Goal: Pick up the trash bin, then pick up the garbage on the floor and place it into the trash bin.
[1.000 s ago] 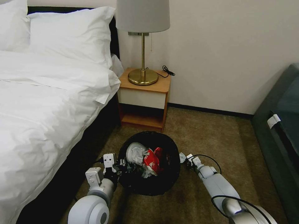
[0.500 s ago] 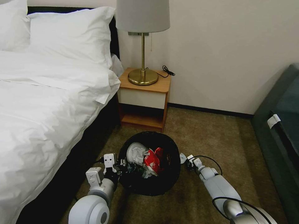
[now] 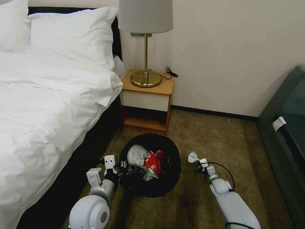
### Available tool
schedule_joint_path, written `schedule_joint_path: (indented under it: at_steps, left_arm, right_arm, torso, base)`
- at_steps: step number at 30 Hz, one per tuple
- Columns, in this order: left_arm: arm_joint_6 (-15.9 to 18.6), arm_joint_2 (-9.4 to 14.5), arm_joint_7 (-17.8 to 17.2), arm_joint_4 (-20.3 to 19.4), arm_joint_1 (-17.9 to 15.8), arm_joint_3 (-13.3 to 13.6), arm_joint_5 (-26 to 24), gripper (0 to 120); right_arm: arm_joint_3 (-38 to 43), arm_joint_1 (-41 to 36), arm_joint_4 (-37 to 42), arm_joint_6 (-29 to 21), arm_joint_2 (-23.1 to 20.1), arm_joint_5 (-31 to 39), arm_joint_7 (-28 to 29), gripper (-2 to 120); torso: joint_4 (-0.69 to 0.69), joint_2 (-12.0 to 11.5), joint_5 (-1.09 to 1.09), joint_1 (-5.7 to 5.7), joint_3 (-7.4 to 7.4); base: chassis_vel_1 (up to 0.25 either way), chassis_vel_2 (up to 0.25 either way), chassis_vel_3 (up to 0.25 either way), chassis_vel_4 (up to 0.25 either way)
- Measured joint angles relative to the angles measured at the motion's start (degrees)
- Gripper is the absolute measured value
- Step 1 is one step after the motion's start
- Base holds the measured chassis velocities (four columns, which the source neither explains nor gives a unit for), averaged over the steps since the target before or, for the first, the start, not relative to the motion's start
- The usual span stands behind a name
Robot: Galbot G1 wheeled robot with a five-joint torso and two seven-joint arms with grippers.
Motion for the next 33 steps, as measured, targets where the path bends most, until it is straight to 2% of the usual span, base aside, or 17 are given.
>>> schedule_joint_path:
  at_steps: [1,4,8,12,15,17,21,23,24,26,29,31,33]
  left_arm:
    - [0.00,0.00,0.00,0.00,0.00,0.00,0.00,0]
    - [0.00,-0.01,-0.04,1.37,-0.56,0.74,-0.31,0]
    - [0.00,0.29,-0.27,2.42,-0.93,1.26,-0.85,0]
    - [0.41,0.60,-0.48,4.76,-1.97,2.43,-1.97,0]
    - [0.47,0.74,-0.45,5.76,-2.42,2.89,-2.44,0]
    - [0.49,1.40,-0.11,7.10,-3.00,3.18,-3.56,0]
    - [0.49,1.90,0.20,8.06,-3.39,3.18,-4.59,0]
    - [0.66,2.09,0.45,8.92,-3.98,3.35,-5.51,0]
    - [0.66,2.09,0.45,8.92,-3.98,3.35,-5.51,0]
    - [0.90,2.16,0.69,9.99,-4.94,4.01,-6.32,0]
    - [1.07,2.20,0.70,10.41,-5.32,4.24,-6.61,0]
    - [1.70,2.39,0.70,11.10,-6.38,4.71,-7.85,0]
    - [2.06,2.45,0.63,11.27,-6.69,4.81,-8.58,0]
  right_arm:
    - [0.00,0.00,0.00,0.00,0.00,0.00,0.00,0]
    - [3.19,-3.58,7.20,0.03,-0.78,1.67,1.54,0]
    - [4.44,-5.51,12.81,0.47,-1.07,2.77,2.56,0]
    - [4.82,-7.87,21.22,5.44,-1.08,2.47,3.80,0]
    - [4.47,-8.78,24.58,6.36,-0.96,2.56,4.14,0]
    - [3.86,-10.16,30.16,6.94,-0.43,2.89,4.26,0]
    - [3.23,-11.75,35.95,6.81,-0.24,3.07,4.27,0]
    - [1.90,-14.11,43.64,5.48,-1.20,3.85,4.36,0]
    - [1.90,-14.11,43.64,5.48,-1.20,3.85,4.36,0]
    - [0.00,-16.62,50.80,3.94,-3.24,4.57,4.57,0]
    - [-0.57,-17.46,52.98,3.23,-4.17,5.00,4.60,0]
    - [-2.29,-20.12,58.23,1.42,-6.99,6.14,4.76,0]
    - [-2.87,-21.19,59.79,1.15,-7.83,6.18,4.77,0]
  torso:
    - [0.00,0.00,0.00,0.00,0.00]
    - [-0.01,0.00,0.00,0.00,0.00]
    - [0.00,0.00,-0.01,0.00,0.00]
    - [0.01,0.00,-0.01,0.00,0.00]
    - [0.00,0.00,-0.01,0.00,0.00]
    - [0.01,0.00,-0.01,0.00,0.00]
    - [0.01,0.00,-0.01,0.00,0.00]
    - [0.01,0.00,-0.01,0.00,0.00]
    - [0.01,0.00,-0.01,0.00,0.00]
    - [0.00,0.00,-0.01,0.00,0.00]
    - [0.00,0.00,-0.01,0.00,0.00]
    - [0.00,0.00,-0.01,0.00,0.00]
    - [0.00,0.01,-0.02,0.00,0.00]
  base:
    - [0.000,0.000,0.000,0.000]
    - [0.000,0.000,0.000,0.000]
    - [0.000,0.000,0.000,0.000]
    - [0.000,0.000,0.000,0.000]
    - [0.000,0.000,0.000,0.000]
    - [0.000,0.000,0.000,0.000]
    - [0.000,0.000,0.000,0.000]
    - [0.000,0.000,0.000,0.000]
    - [0.000,0.000,0.000,0.000]
    - [0.000,0.000,0.000,0.000]
    - [0.000,0.000,0.000,0.000]
    - [0.000,0.000,0.000,0.000]
    - [0.000,0.000,0.000,0.000]
